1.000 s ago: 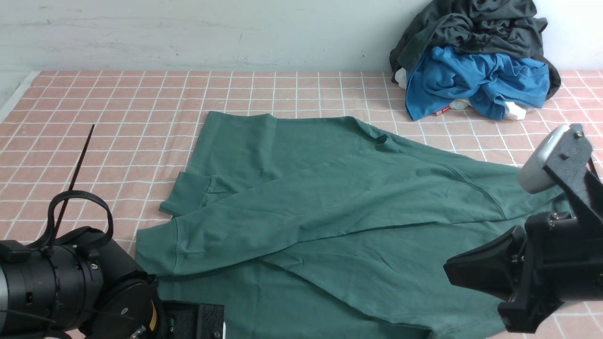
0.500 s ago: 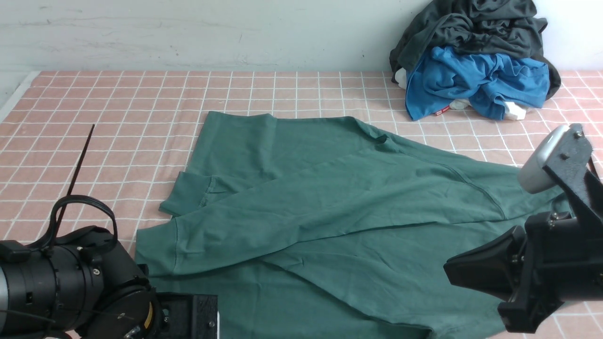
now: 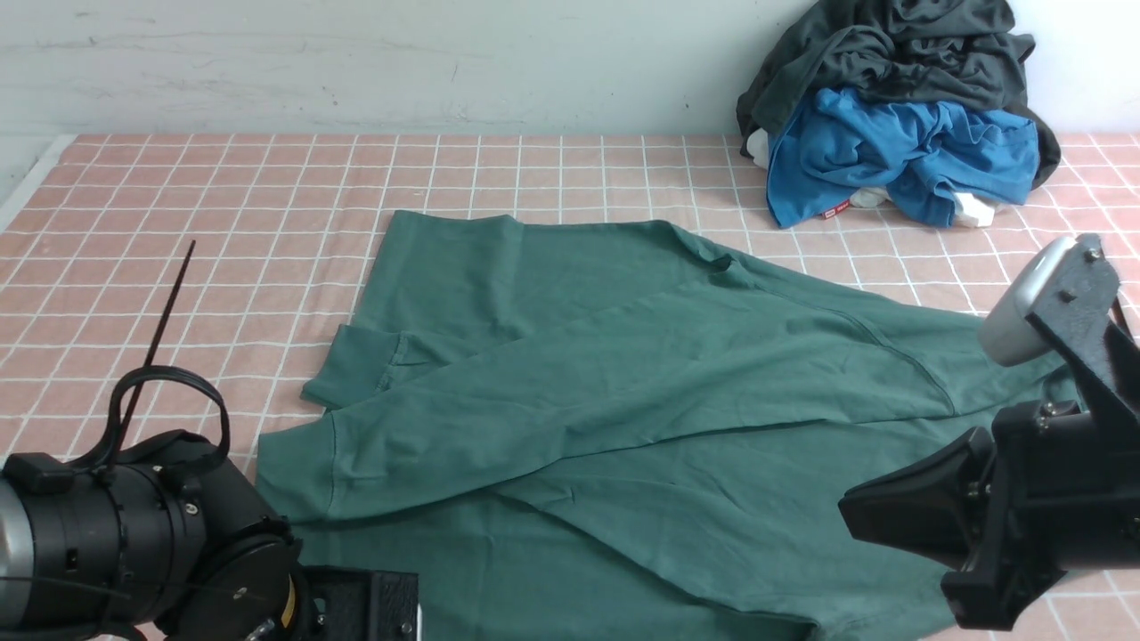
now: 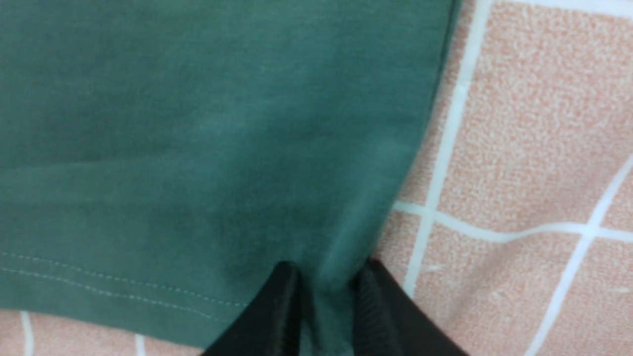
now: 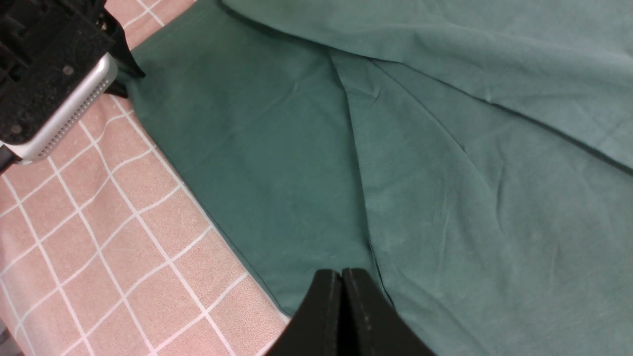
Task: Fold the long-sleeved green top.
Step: Use both arms simultaneously to clamp the lower edge of the clothing fabric, then use both arms to drag the lower edge of the fabric forward and fold it over the upper edge, then use the right arm to clamp the right edge of the fabric, then use the right arm to drag the right edge of the fabric to the left and folds it over the left edge
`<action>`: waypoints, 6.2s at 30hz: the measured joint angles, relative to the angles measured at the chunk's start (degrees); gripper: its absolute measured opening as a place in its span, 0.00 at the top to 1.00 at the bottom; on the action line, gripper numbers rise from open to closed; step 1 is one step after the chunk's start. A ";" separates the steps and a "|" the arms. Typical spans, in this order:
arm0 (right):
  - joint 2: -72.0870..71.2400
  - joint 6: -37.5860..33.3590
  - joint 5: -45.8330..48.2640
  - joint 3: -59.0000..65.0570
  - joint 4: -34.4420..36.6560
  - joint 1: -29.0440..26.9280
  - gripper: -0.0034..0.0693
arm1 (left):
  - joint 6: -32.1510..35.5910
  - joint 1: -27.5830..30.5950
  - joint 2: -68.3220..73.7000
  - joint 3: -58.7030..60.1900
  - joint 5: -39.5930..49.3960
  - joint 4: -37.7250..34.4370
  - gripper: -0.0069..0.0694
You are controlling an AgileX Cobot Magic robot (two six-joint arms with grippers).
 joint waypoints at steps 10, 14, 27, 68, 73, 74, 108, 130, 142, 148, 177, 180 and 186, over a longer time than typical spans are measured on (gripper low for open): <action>-5.73 -4.29 -0.31 0.00 0.00 0.00 0.97 | -6.56 0.00 -12.23 -0.86 -0.61 -0.06 0.92; -9.52 -9.23 -4.17 0.00 -0.14 0.00 0.97 | -13.21 0.20 -17.98 -0.87 -0.13 0.00 0.92; 3.34 6.96 -7.37 0.00 -41.89 0.00 0.67 | -40.08 8.98 -19.33 -0.87 -0.20 6.44 0.92; 29.07 46.63 3.31 -17.37 -68.01 0.00 0.95 | -43.23 12.05 -15.25 -18.34 7.49 1.47 0.91; 31.00 46.88 -5.77 -23.69 -69.11 -1.93 0.95 | -43.30 15.88 -3.69 -28.46 3.44 1.52 0.91; 32.57 47.15 -8.94 -26.14 -69.11 -3.32 0.95 | -43.24 16.98 1.28 -33.86 1.80 1.71 0.91; 56.36 45.55 3.63 -62.82 -44.87 -2.16 0.63 | -40.82 22.90 47.04 -101.66 22.51 0.08 0.37; 70.38 6.09 -33.79 -68.41 3.85 -5.36 0.90 | -20.18 22.84 14.15 -90.85 33.19 -23.74 0.92; 53.36 51.65 11.73 -62.68 -41.82 -20.95 0.59 | -25.76 22.84 -28.29 -25.77 13.06 -19.23 0.92; 53.75 60.40 14.43 -52.76 -52.53 -25.48 0.31 | -28.06 22.84 -34.52 -9.61 10.18 -19.33 0.92; 49.38 60.71 20.37 -71.05 -67.40 -23.65 0.87 | -28.57 22.84 -33.60 -6.52 7.51 -21.35 0.92; 48.65 60.65 21.37 -75.14 -65.09 -20.19 0.87 | -28.57 22.84 -33.60 -6.52 7.51 -22.20 0.92; 49.39 60.88 21.69 -78.49 -55.60 -3.18 0.87 | -28.57 22.84 -33.60 -6.52 7.44 -23.18 0.92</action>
